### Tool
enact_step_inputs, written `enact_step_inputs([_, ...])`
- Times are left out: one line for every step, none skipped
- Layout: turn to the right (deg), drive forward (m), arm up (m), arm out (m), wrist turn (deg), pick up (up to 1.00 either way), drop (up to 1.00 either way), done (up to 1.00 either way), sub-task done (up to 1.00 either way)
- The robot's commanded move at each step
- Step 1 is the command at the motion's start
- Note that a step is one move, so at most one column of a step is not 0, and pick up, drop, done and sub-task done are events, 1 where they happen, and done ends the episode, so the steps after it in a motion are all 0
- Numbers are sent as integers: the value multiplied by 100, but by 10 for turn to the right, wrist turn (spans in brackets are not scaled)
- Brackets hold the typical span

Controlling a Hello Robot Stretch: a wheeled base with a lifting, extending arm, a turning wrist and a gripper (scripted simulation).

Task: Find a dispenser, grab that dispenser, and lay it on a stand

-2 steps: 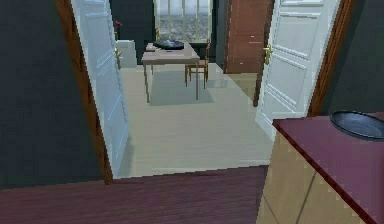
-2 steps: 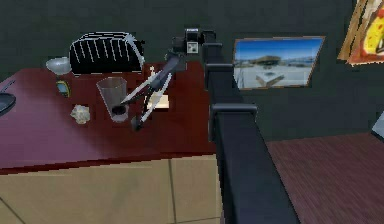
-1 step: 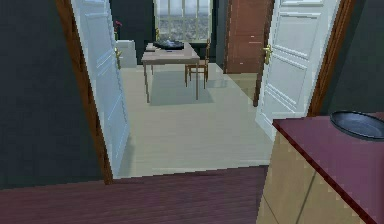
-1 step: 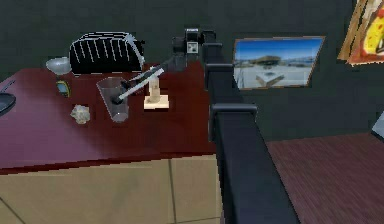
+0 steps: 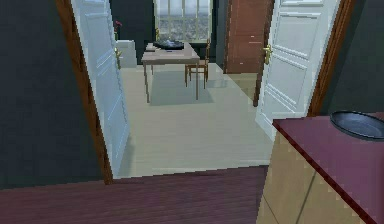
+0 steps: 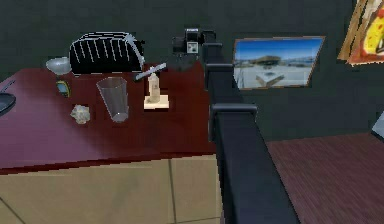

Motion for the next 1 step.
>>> enact_step_inputs([0, 0, 0, 0, 30, 0, 0, 0, 0])
